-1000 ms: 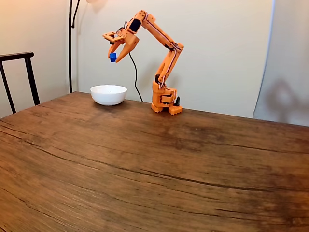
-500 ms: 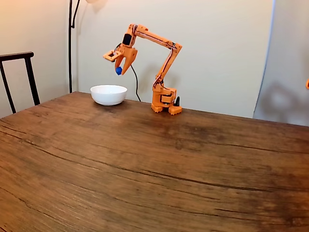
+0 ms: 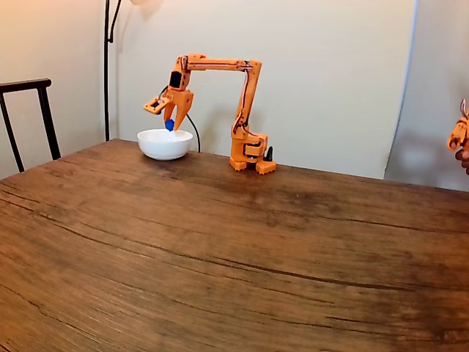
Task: Grasp the cube and drop it in the bowl
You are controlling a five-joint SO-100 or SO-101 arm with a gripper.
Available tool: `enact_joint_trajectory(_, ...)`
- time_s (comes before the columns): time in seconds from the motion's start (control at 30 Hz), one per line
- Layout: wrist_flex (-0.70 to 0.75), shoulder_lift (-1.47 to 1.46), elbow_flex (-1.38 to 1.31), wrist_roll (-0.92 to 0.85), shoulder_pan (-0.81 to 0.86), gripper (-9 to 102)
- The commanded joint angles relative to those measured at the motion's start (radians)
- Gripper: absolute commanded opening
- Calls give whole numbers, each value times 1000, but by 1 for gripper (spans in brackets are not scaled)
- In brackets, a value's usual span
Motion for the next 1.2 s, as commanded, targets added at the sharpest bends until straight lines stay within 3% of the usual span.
enact_joint_trajectory(0.0, -23, -14, -6, 2, -3, 15)
enact_joint_trajectory(0.27, 0, -72, -112, 3, -3, 32)
enact_joint_trajectory(0.83, 216, -127, -350, -8, -20, 32)
enact_joint_trajectory(1.17, 393, -127, -529, -49, -149, 27)
